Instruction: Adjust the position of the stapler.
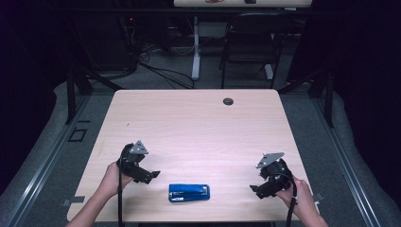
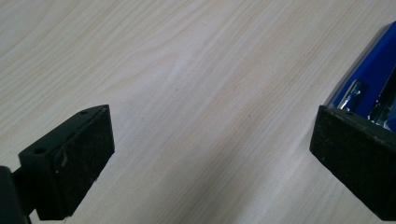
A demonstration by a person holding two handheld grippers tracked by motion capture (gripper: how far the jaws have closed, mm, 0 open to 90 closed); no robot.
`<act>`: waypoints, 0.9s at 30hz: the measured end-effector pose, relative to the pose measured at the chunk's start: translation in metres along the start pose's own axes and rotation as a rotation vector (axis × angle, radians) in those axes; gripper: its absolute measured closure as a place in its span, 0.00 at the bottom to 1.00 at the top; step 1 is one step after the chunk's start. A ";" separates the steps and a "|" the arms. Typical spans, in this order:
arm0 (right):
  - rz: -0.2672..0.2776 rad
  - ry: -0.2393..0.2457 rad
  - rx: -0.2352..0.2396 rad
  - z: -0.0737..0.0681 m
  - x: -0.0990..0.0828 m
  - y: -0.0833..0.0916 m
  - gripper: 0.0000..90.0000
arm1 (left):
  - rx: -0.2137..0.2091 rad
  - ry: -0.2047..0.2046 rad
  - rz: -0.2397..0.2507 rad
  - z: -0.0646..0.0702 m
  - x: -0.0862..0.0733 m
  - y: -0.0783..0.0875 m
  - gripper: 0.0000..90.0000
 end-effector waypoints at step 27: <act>0.012 0.124 0.232 -0.083 0.057 -0.060 0.11 | -0.172 -0.145 0.083 0.054 0.018 0.010 0.00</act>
Point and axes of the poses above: each handheld gripper's, and its own axes: y roughly backward along the jaws, x roughly out of its top, z roughly to its right, the point moved 8 cm from there along -y, roughly forward along the jaws, and after that the axes turned 13 degrees about x, right-handed, at the moved point
